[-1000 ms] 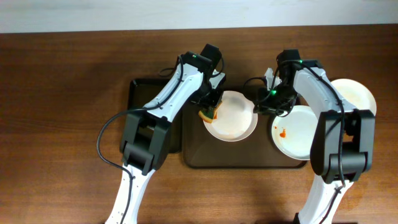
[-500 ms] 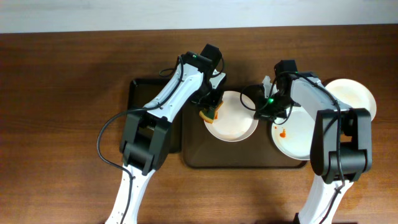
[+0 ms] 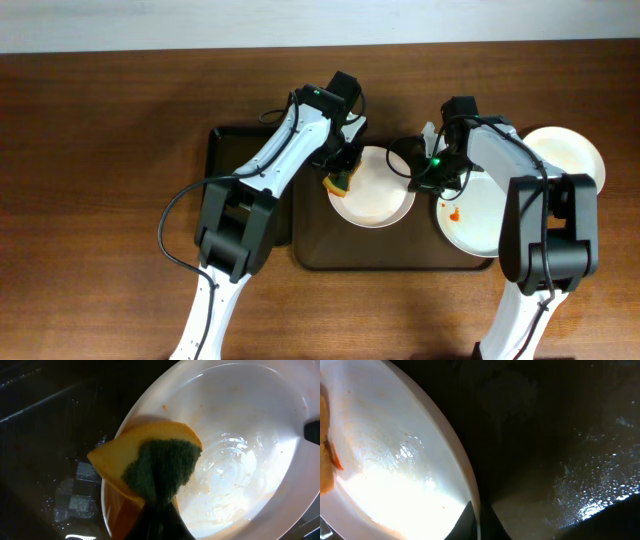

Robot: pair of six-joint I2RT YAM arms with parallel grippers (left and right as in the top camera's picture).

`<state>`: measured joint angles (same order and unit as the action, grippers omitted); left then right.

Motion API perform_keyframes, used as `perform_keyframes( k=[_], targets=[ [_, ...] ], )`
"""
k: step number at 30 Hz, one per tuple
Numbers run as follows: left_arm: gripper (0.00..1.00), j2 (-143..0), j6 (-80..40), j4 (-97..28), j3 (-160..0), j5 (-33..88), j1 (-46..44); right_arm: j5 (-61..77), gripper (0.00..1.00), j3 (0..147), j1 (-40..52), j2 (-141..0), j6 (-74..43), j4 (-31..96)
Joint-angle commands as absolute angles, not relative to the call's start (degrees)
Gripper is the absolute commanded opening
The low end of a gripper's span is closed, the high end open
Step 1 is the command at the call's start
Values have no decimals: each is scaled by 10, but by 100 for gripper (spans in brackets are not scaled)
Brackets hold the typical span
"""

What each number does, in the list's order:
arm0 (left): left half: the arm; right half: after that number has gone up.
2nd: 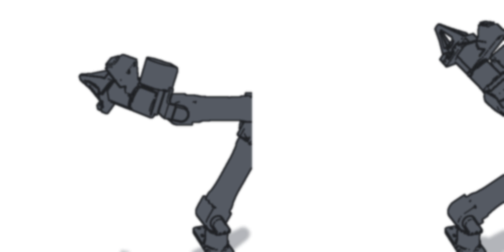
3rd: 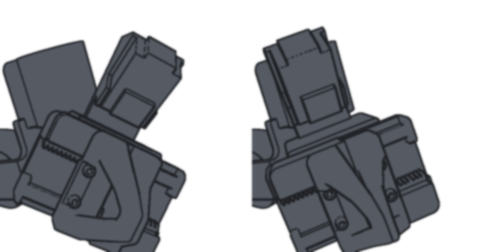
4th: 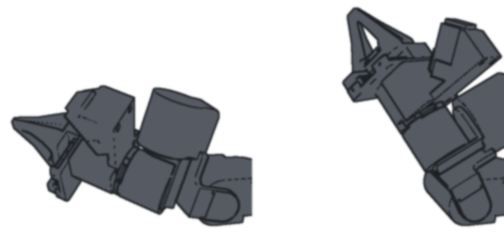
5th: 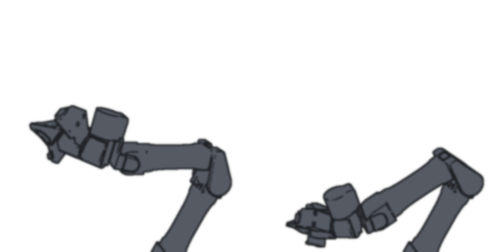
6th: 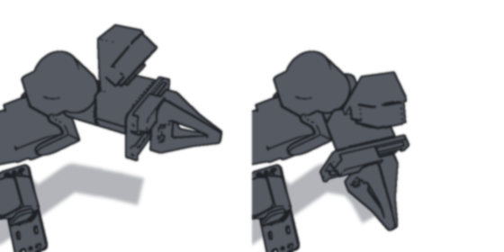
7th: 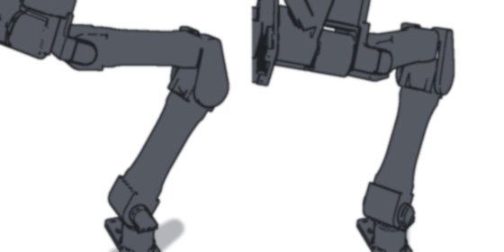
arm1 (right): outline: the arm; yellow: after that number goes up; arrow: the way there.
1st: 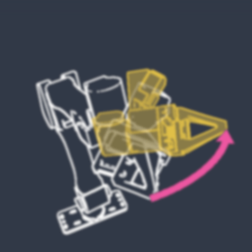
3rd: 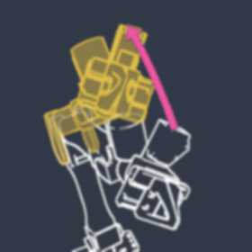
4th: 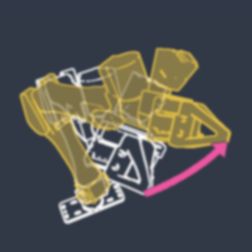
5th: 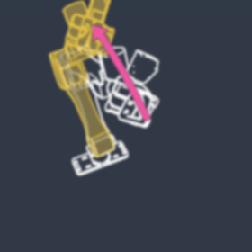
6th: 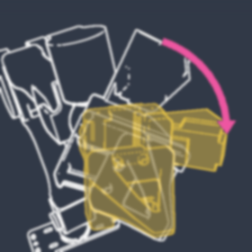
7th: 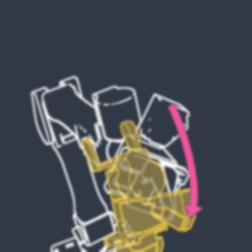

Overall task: Clean dirty plates on tray and stack at the side
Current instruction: 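Scrub the second plate with the sponge using the left gripper, then return the sponge to the water tray with the left gripper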

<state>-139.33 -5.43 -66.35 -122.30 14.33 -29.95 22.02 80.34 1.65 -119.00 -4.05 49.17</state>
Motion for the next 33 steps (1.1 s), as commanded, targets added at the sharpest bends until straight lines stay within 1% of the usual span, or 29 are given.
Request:
perform_keyframes(
  k=[1, 12, 16, 20, 22, 24, 26, 30, 33],
  targets=[
    [0, -1432, -58, -665, -1218, 138, -303, 215, 4, 790, 19, -1185, -36, 494],
    [0, -1453, -58, -682, -1218, 239, -309, 215, 4, 790, 19, -1185, -36, 494],
    [0, -1463, -58, -673, -1218, 315, -312, 215, 4, 790, 19, -1185, -36, 494],
    [0, -1463, -58, -644, -1232, 423, -298, 215, 4, 790, 19, -1185, -36, 494],
    [0, -1462, -58, -647, -1260, 458, -282, 215, 4, 790, 19, -1185, -36, 494],
    [0, -1462, -58, -662, -1301, 464, -266, 215, 4, 790, 19, -1185, -36, 495],
    [0, -1462, -58, -709, -1384, 488, -238, 215, 4, 790, 19, -1185, -36, 495],
    [0, -1462, -57, -829, -1514, 464, -199, 215, 4, 790, 19, -1185, -36, 495],
    [0, -1462, -57, -922, -1566, 346, -180, 215, 4, 790, 19, -1185, -36, 495]
  ],
)
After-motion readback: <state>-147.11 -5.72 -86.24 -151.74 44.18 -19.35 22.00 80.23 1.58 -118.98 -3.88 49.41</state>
